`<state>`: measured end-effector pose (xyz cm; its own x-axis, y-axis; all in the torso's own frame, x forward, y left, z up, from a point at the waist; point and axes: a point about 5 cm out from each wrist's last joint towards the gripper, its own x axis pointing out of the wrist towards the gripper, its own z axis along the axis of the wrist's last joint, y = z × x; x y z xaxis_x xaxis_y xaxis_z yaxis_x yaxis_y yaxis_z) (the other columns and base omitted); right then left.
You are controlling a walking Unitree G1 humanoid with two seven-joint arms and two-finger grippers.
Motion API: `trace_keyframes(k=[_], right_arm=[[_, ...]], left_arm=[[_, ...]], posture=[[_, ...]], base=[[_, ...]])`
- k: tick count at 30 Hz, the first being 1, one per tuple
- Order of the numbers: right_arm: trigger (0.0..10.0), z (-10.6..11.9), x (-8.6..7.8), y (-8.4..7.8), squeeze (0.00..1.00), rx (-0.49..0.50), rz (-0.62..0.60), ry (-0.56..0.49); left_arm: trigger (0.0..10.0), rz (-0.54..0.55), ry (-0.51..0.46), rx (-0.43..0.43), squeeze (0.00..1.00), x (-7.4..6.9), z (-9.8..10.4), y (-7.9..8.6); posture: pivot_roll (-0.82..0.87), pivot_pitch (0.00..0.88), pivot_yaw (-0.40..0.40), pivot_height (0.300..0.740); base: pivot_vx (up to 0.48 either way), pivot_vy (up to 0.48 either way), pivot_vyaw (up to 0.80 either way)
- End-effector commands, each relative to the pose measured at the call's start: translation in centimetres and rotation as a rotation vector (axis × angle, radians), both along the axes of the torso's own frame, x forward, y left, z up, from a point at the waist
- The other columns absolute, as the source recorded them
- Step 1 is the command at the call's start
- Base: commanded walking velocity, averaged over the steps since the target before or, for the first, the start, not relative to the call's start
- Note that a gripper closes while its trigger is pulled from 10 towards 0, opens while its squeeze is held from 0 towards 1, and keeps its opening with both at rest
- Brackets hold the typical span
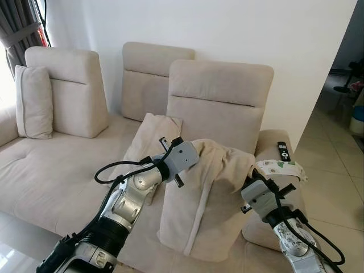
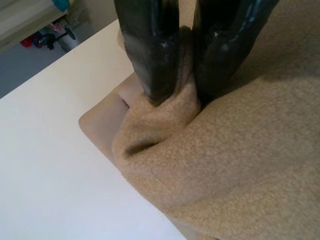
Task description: Move the pillow to the sofa from floor
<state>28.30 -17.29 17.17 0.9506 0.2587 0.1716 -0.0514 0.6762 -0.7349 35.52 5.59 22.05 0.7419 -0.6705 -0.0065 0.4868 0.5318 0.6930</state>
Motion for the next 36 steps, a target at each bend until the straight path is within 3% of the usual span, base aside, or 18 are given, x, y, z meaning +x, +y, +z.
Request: trace_keyframes(k=[1,36], right_arm=[[10.0,1.06,-0.43,2.47,0.00,-0.012,0.124,-0.059],[10.0,1.31,-0.52,2.39,0.00,-0.004,0.119,-0.077]], left_arm=[[10.0,-0.144,-0.087,0.005,0.00,-1.24,1.48,-2.63],[10.0,-0.174,-0.088,0.020,0.00,-1.31,1.22,-2.98]], posture=[[-0.08,0.000,0.021,0.740],[-0.09,0.000,0.026,0.740]], base=[[0.240,0.000,0.00],[0.291,0.000,-0.08]])
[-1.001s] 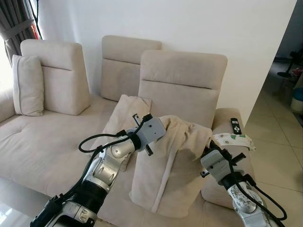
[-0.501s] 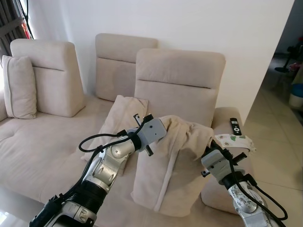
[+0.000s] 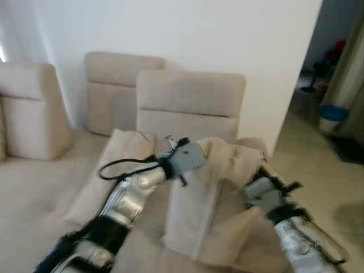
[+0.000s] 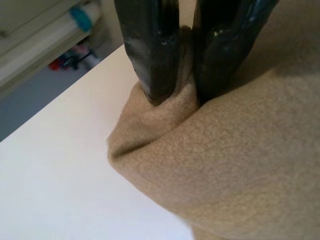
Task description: Move the pillow to the sofa from floor
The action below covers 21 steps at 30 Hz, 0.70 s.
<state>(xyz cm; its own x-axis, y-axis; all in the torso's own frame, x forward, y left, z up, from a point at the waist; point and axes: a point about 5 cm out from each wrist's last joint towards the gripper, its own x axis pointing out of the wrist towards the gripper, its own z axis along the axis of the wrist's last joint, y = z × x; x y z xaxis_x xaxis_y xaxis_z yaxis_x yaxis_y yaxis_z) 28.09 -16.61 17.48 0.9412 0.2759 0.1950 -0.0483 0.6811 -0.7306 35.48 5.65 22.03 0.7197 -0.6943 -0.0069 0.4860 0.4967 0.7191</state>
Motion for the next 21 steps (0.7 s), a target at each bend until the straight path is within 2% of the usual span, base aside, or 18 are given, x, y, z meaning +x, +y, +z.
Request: trace_keyframes(k=[1,7,13,17,21], right_arm=[[10.0,1.0,-0.3,1.7,0.00,-0.013,0.098,-0.054],[10.0,0.5,-0.2,1.6,0.00,-0.012,0.090,-0.031],[10.0,-0.5,0.1,1.4,0.00,0.023,0.058,0.041],[10.0,-1.3,1.1,-0.3,0.00,0.092,-0.072,0.128],[10.0,-1.5,1.7,-1.4,0.00,0.152,-0.149,0.170]], left_arm=[[10.0,-0.138,-0.060,-0.006,0.00,-1.2,1.2,-3.0],[10.0,-0.125,-0.060,-0.007,0.00,-1.0,1.2,-3.2],[10.0,-0.086,-0.090,0.006,0.00,-0.6,1.6,-3.4],[10.0,-0.054,-0.121,0.002,0.00,0.0,2.6,-4.8],[10.0,-0.085,-0.112,0.031,0.00,0.0,2.5,-5.9]], posture=[[-0.09,0.000,0.026,0.740],[-0.09,0.000,0.030,0.740],[-0.09,0.000,0.033,0.740],[-0.09,0.000,0.038,0.740],[-0.09,0.000,0.043,0.740]], base=[[0.000,0.000,0.00],[0.000,0.000,0.00],[0.000,0.000,0.00],[0.000,0.000,0.00],[0.000,0.000,0.00]])
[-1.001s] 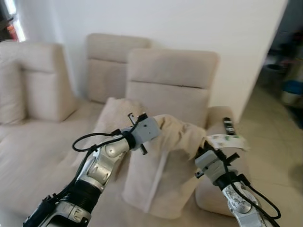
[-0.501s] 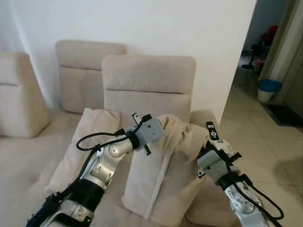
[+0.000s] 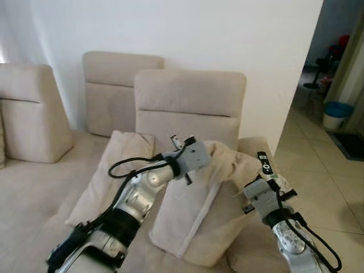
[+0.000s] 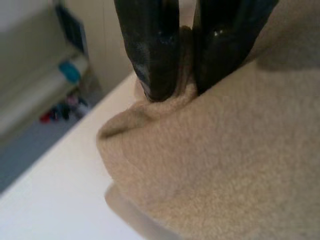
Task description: Move the pillow to the sofa from floor
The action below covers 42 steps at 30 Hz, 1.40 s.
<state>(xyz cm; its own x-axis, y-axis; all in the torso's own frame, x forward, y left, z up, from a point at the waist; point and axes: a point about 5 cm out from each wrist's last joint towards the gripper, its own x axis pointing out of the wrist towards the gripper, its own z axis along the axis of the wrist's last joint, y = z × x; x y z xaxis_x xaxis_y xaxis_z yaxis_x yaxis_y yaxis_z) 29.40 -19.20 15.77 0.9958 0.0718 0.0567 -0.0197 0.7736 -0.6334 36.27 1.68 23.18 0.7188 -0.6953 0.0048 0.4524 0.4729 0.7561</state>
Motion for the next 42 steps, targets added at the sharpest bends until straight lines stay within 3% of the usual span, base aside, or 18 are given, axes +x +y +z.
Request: trace_keyframes(k=[1,8,14,18,21,23,24,27,42], right_arm=[[10.0,0.3,0.6,0.6,0.00,0.059,0.005,0.009],[10.0,0.4,1.0,0.4,0.00,0.099,-0.018,0.036],[10.0,0.2,0.9,1.0,0.00,0.106,-0.001,0.069],[10.0,1.9,0.3,2.6,0.00,0.031,0.132,0.128],[10.0,2.8,-0.1,2.8,0.00,-0.008,0.180,0.148],[10.0,2.8,-0.1,2.8,0.00,-0.008,0.180,0.148],[10.0,4.2,-0.3,2.2,0.00,-0.061,0.189,0.154],[10.0,5.4,-0.2,1.5,0.00,-0.090,0.168,0.135],[10.0,7.3,0.0,0.3,0.00,-0.098,0.094,0.081]], left_arm=[[10.0,-0.107,-0.060,0.033,0.00,-0.9,1.2,-2.6],[10.0,-0.165,-0.017,0.127,0.00,-1.2,-0.1,-3.8],[10.0,-0.187,0.011,0.190,0.00,-1.3,-0.9,-3.7],[10.0,-0.190,0.047,0.283,0.00,-0.8,-1.0,-2.4],[10.0,-0.187,0.049,0.316,0.00,-0.5,-1.0,-1.9],[10.0,-0.187,0.049,0.316,0.00,-0.5,-1.0,-1.9],[10.0,-0.177,0.040,0.335,0.00,-0.1,-0.9,-1.7],[10.0,-0.179,0.038,0.331,0.00,-0.1,-0.9,-1.9],[10.0,-0.202,0.045,0.329,0.00,-0.5,-1.2,-2.5]], posture=[[-0.09,0.000,0.046,0.740],[-0.10,0.000,0.059,0.740],[-0.10,0.000,0.064,0.740],[-0.08,0.000,0.059,0.740],[-0.08,0.000,0.057,0.740],[-0.08,0.000,0.057,0.740],[-0.09,0.000,0.054,0.740],[-0.10,0.000,0.053,0.740],[-0.10,0.000,0.047,0.740]], base=[[0.000,0.000,0.00],[0.000,0.000,0.00],[0.000,0.000,0.00],[0.000,0.000,0.00],[0.000,0.000,0.00],[0.000,0.000,0.00],[0.000,0.000,0.00],[0.000,0.000,0.00],[0.000,0.000,0.00]])
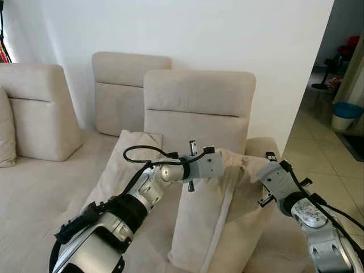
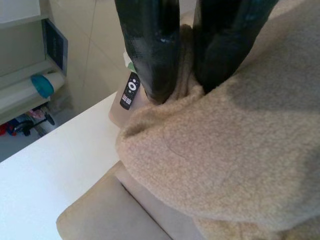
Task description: Move the pillow to the sofa from floor
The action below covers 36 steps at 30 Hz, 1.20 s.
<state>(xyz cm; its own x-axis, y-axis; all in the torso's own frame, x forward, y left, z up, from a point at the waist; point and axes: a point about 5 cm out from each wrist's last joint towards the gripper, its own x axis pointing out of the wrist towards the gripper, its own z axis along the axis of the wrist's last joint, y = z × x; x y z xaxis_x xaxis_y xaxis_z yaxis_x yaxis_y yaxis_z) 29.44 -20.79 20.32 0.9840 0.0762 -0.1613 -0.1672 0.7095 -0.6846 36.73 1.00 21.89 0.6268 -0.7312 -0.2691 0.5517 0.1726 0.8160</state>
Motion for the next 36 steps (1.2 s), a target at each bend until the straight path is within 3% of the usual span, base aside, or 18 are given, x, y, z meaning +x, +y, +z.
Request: trace_keyframes(k=[1,9,10,11,12,13,14,16,17,21,22,24,27,28,32,36], right_arm=[[10.0,2.8,0.0,1.7,0.00,0.003,0.082,-0.122],[10.0,1.6,0.0,2.2,0.00,0.003,0.083,-0.065],[10.0,1.3,0.0,2.4,0.05,0.024,0.084,-0.058],[10.0,1.3,0.0,2.4,0.05,0.024,0.084,-0.058],[10.0,1.2,0.0,2.4,1.00,0.031,0.083,-0.054],[10.0,1.2,0.0,2.4,1.00,0.031,0.083,-0.054],[10.0,1.1,0.0,2.4,1.00,0.036,0.077,-0.050],[10.0,0.9,0.0,2.4,1.00,0.032,0.067,-0.045],[10.0,0.7,0.0,2.3,0.78,0.026,0.054,-0.043],[10.0,0.6,0.0,2.2,0.78,0.021,0.045,-0.043],[10.0,0.7,0.1,2.2,0.00,0.019,0.041,-0.046],[10.0,0.7,0.2,2.2,0.00,0.016,0.039,-0.054],[10.0,1.0,0.4,2.3,0.00,0.025,0.034,-0.112],[10.0,1.0,0.4,2.3,0.00,0.025,0.034,-0.112],[10.0,1.5,0.6,2.1,0.00,0.035,-0.018,-0.197],[10.0,1.3,0.8,1.5,0.00,0.022,-0.067,-0.220]], left_arm=[[10.0,-0.093,-0.022,0.020,0.00,-0.9,0.1,-1.8],[10.0,-0.097,-0.022,0.016,0.00,-1.0,-0.2,-1.8],[10.0,-0.108,-0.007,-0.009,0.27,-1.2,-0.3,-2.0],[10.0,-0.108,-0.007,-0.009,0.27,-1.2,-0.3,-2.0],[10.0,-0.111,-0.006,-0.027,0.84,-1.2,-0.1,-2.1],[10.0,-0.111,-0.006,-0.027,0.84,-1.2,-0.1,-2.1],[10.0,-0.118,-0.001,-0.046,1.00,-1.4,0.0,-2.3],[10.0,-0.121,-0.007,-0.062,1.00,-1.5,0.2,-2.4],[10.0,-0.114,-0.028,-0.071,1.00,-1.4,0.4,-2.5],[10.0,-0.104,-0.052,-0.074,1.00,-1.4,0.6,-2.5],[10.0,-0.088,-0.065,-0.102,0.00,-1.3,0.9,-2.5],[10.0,-0.072,-0.074,-0.126,0.00,-1.1,1.2,-2.5],[10.0,0.021,-0.127,-0.266,0.00,-0.4,2.6,-1.9],[10.0,0.021,-0.127,-0.266,0.00,-0.4,2.6,-1.9],[10.0,0.099,-0.157,-0.415,0.00,0.2,4.3,-1.0],[10.0,0.134,-0.164,-0.432,0.00,0.4,4.4,-0.6]], posture=[[-0.10,0.000,0.047,0.740],[-0.10,0.000,0.051,0.740],[-0.10,0.000,0.053,0.740],[-0.10,0.000,0.053,0.740],[-0.10,0.000,0.054,0.740],[-0.10,0.000,0.054,0.740],[-0.10,0.000,0.055,0.740],[-0.10,0.000,0.056,0.740],[-0.10,0.000,0.057,0.740],[-0.10,0.000,0.057,0.740],[-0.10,0.000,0.055,0.740],[-0.10,0.000,0.055,0.740],[-0.10,0.000,0.049,0.740],[-0.10,0.000,0.049,0.740],[-0.09,0.000,0.040,0.740],[-0.09,0.000,0.038,0.740]], base=[[0.000,0.000,0.00],[0.000,0.000,0.00],[0.000,0.000,0.00],[0.000,0.000,0.00],[0.000,0.000,0.00],[0.000,0.000,0.00],[0.000,0.000,0.00],[0.000,0.000,0.00],[0.000,0.000,0.00],[0.000,0.000,0.00],[0.000,0.000,0.00],[0.000,0.000,0.00],[0.000,0.000,0.00],[0.000,0.000,0.00],[0.000,0.000,0.00],[0.000,0.000,0.00]])
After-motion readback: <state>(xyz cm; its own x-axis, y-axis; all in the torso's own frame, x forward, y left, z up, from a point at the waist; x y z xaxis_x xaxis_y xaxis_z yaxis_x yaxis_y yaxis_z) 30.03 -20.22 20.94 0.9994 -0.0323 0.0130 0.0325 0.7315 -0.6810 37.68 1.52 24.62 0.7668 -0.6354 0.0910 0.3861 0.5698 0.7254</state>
